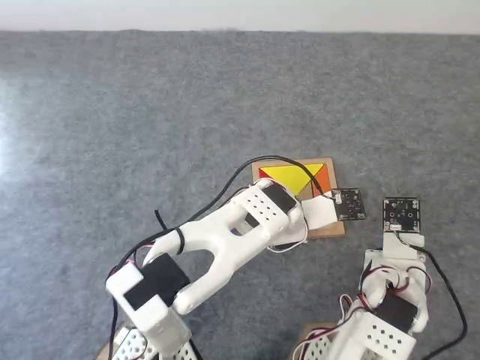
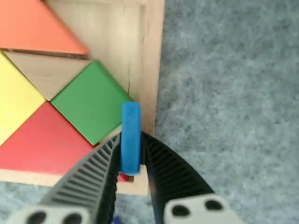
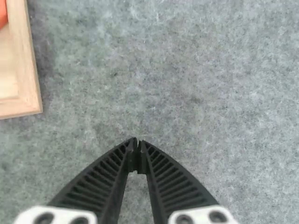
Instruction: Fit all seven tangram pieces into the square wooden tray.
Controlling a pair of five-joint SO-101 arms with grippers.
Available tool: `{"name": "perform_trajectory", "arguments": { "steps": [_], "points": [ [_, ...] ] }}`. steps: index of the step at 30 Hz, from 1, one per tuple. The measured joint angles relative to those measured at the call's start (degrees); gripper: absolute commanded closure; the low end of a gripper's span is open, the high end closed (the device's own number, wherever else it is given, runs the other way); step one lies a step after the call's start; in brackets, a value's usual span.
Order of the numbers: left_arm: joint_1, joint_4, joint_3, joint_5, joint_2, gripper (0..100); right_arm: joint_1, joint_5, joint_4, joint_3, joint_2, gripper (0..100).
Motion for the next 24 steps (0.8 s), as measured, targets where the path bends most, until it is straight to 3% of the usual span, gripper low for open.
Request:
{"name": "perform_trajectory", "arguments": {
  "steps": [6, 24],
  "points": [
    [-3.4, 0.1, -0.7, -0.5, 0.1, 90, 0.0, 0.0, 0.0, 0.0, 0.0, 99.2],
    [-4.9, 4.4, -4.4, -0.9, 0.1, 90, 0.0, 0.0, 0.0, 0.0, 0.0, 99.2]
  ]
}}
